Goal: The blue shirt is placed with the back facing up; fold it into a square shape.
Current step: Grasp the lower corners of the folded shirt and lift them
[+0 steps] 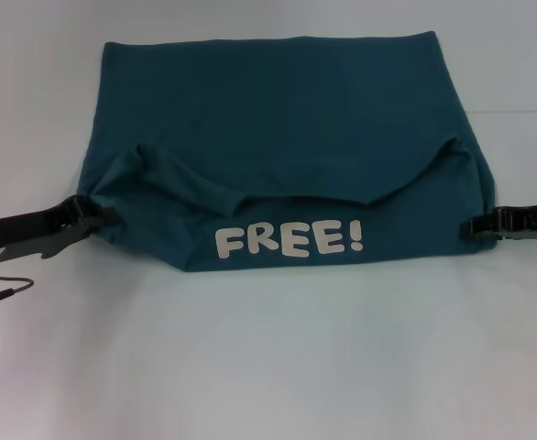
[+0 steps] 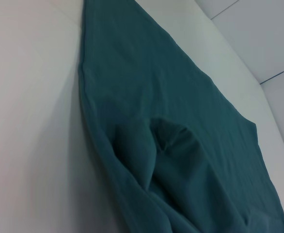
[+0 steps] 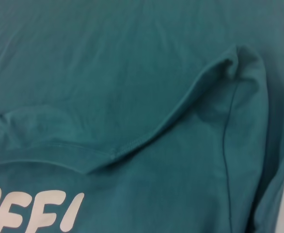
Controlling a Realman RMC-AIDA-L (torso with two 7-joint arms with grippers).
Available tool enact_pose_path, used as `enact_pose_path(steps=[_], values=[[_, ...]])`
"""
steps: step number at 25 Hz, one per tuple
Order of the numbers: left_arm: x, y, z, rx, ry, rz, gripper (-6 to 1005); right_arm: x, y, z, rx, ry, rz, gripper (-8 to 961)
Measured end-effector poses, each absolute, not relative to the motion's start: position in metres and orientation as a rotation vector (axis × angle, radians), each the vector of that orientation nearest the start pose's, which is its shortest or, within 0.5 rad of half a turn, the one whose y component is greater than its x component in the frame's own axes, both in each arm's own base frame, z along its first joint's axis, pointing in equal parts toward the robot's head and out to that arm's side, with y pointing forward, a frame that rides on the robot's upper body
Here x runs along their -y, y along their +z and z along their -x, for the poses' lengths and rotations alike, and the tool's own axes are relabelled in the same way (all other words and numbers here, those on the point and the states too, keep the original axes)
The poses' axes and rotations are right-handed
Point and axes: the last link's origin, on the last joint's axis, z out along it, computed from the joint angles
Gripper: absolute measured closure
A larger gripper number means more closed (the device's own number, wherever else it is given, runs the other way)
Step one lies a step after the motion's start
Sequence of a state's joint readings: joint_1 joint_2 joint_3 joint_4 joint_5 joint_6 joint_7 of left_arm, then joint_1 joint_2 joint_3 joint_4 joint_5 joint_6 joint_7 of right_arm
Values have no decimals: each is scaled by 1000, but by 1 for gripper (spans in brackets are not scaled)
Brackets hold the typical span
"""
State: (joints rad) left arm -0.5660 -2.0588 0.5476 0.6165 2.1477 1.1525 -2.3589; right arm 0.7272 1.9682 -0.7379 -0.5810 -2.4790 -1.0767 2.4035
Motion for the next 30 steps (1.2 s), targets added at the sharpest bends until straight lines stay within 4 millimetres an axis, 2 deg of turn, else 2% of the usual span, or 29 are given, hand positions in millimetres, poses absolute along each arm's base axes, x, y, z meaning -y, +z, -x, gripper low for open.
enact_pose_path(steps=[11, 16, 20, 25, 30], values=[[-372, 18, 318, -2452, 946, -2412, 971, -409, 30, -305, -1583, 122, 2073, 646], [-370, 19, 318, -2436, 939, -2413, 971, -407, 37, -307, -1599, 119, 2084, 835], [-365, 21, 317, -2397, 903, -2428, 971, -401, 44, -308, -1629, 100, 2119, 857], [-348, 33, 321, -2334, 822, -2450, 972, -387, 57, -308, -1670, 76, 2166, 902], [-337, 44, 328, -2343, 841, -2437, 972, -382, 76, -318, -1691, 119, 2081, 916]])
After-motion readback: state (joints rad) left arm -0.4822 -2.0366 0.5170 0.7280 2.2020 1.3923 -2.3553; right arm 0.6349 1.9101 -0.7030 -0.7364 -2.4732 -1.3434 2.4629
